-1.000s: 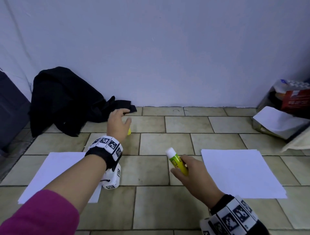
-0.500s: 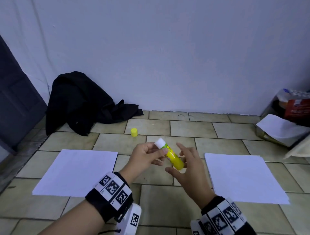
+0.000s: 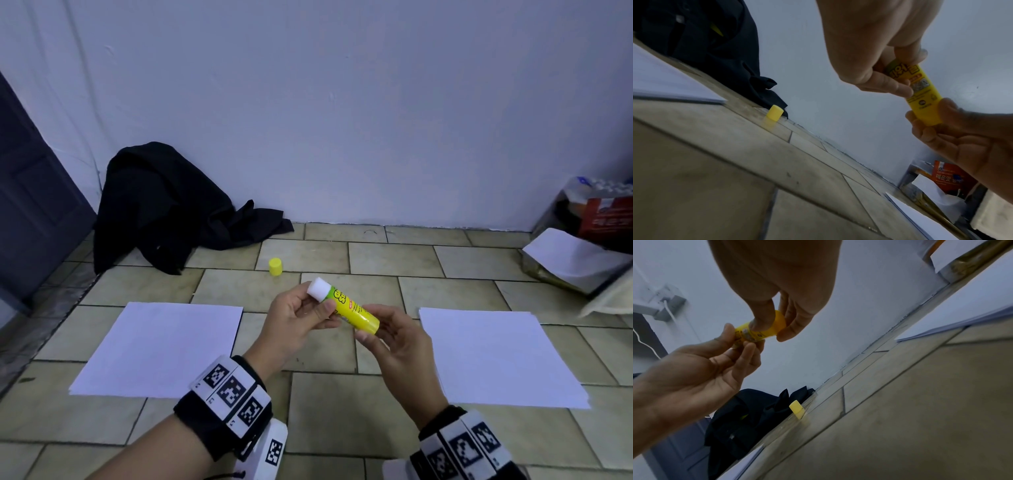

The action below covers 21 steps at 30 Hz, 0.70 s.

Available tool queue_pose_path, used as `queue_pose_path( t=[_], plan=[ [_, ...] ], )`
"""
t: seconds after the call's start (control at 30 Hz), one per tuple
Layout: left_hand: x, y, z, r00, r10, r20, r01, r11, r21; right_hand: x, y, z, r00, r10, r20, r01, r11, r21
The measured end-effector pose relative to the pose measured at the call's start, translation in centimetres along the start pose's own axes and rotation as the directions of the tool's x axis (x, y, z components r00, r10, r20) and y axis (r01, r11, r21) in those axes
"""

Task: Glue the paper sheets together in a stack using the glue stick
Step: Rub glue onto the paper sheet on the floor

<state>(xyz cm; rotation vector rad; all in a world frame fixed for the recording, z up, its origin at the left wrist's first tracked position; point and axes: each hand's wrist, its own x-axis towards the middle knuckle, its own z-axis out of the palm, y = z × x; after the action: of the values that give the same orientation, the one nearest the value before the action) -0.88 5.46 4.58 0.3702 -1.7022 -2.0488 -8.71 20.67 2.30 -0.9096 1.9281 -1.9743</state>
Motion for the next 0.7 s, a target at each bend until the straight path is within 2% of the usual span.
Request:
queue_pose_path(
  t=[0.2,0.27,0.37,0.47,0.57,0.7],
  plan=[
    [-0.3,0.1,-0.1,0.999,0.029,0.032,-0.027,0.999,-0.035,-0.1,-0.1,-0.1,0.990,0.052,0.130,-0.057,0.998,0.033],
    [-0.4,-0.1,0.1,1.000,0.023,0.013,-0.022,0.999,-0.046,-0.2,0.0,0.2,0.992,0.017,0.124,-0.006,0.996,-0.086],
    [-0.6,-0.5,0.8,1.000,0.002,-0.030,-0.006,0.993,-0.115,-0.3,0.4,0.5,0.988,-0.068,0.142,0.114,0.932,-0.345],
    [-0.8,-0.3,1.3,1.000,0.004,-0.029,-0.008,0.991,-0.137,-0.5,0.3,0.5,0.977,-0.069,0.203,0.152,0.893,-0.425],
    [-0.9,-0.1,1.5,1.000,0.018,0.005,-0.017,0.990,-0.142,-0.9,-0.1,0.7,0.968,-0.121,0.222,0.198,0.907,-0.372],
    [-1.2,-0.4,2.0,1.000,0.022,0.013,-0.019,0.981,-0.192,-1.2,-0.7,0.9,0.976,-0.100,0.192,0.125,0.985,-0.121]
  ],
)
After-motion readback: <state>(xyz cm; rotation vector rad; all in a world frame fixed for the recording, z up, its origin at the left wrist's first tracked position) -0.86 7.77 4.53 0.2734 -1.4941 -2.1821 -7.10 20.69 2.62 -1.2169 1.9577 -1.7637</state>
